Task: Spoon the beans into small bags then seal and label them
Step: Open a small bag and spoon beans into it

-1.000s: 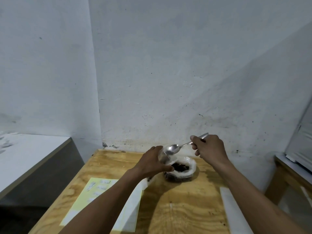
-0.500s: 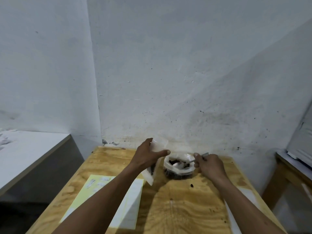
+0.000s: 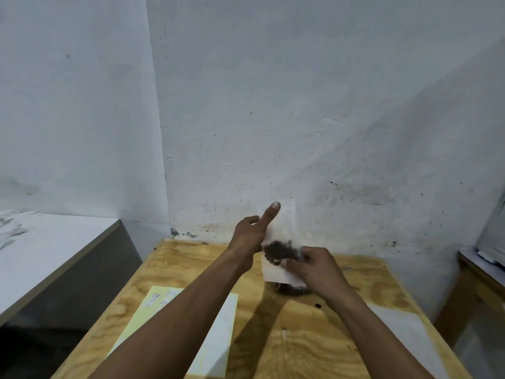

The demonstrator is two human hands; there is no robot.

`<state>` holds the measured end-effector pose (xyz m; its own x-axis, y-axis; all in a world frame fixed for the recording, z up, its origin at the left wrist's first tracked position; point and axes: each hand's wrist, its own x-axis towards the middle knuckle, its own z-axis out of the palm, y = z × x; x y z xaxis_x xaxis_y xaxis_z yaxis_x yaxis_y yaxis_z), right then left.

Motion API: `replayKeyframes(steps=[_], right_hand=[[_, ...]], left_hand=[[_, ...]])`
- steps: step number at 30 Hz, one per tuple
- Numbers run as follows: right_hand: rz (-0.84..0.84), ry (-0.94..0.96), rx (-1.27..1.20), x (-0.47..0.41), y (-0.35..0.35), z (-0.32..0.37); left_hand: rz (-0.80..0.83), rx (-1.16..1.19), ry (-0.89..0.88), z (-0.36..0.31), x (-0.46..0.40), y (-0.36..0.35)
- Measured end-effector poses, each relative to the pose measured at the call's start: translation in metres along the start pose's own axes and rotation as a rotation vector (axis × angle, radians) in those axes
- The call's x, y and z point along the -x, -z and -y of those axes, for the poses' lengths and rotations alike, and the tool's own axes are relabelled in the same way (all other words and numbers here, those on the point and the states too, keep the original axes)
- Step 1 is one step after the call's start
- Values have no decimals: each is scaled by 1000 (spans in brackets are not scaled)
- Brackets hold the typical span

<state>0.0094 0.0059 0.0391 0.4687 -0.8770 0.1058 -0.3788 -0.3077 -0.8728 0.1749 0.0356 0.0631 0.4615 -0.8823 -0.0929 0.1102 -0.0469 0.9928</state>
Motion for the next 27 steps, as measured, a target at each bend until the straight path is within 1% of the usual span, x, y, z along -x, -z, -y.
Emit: replayKeyframes(steps=[2, 5, 7, 9, 11, 12, 14, 17, 20, 27], right_hand=[[39, -96, -159, -2, 5, -5], [140, -157, -225, -1, 11, -11], [102, -133, -276, -2, 14, -8], [9, -72, -308, -2, 20, 1], [-71, -2, -284, -2, 27, 11], [-83, 22, -242, -3, 30, 16], [-57, 39, -163, -8, 36, 22], [-1, 43, -127, -11, 39, 27], [16, 56, -109, -11, 37, 29], [-32, 20, -83, -13, 26, 35]], left_hand=[[10, 81, -56, -2, 0, 10], [-19, 165, -134, -1, -1, 19], [-42, 135, -169, 0, 1, 19], [-54, 61, -209, 3, 3, 16], [-56, 3, -253, 6, 7, 12], [-49, -27, -276, 7, 9, 10], [-13, -100, -318, 9, 13, 4], [41, -189, -358, 13, 17, -3], [28, -190, -350, 13, 20, -6], [-15, -145, -286, 8, 18, -4]])
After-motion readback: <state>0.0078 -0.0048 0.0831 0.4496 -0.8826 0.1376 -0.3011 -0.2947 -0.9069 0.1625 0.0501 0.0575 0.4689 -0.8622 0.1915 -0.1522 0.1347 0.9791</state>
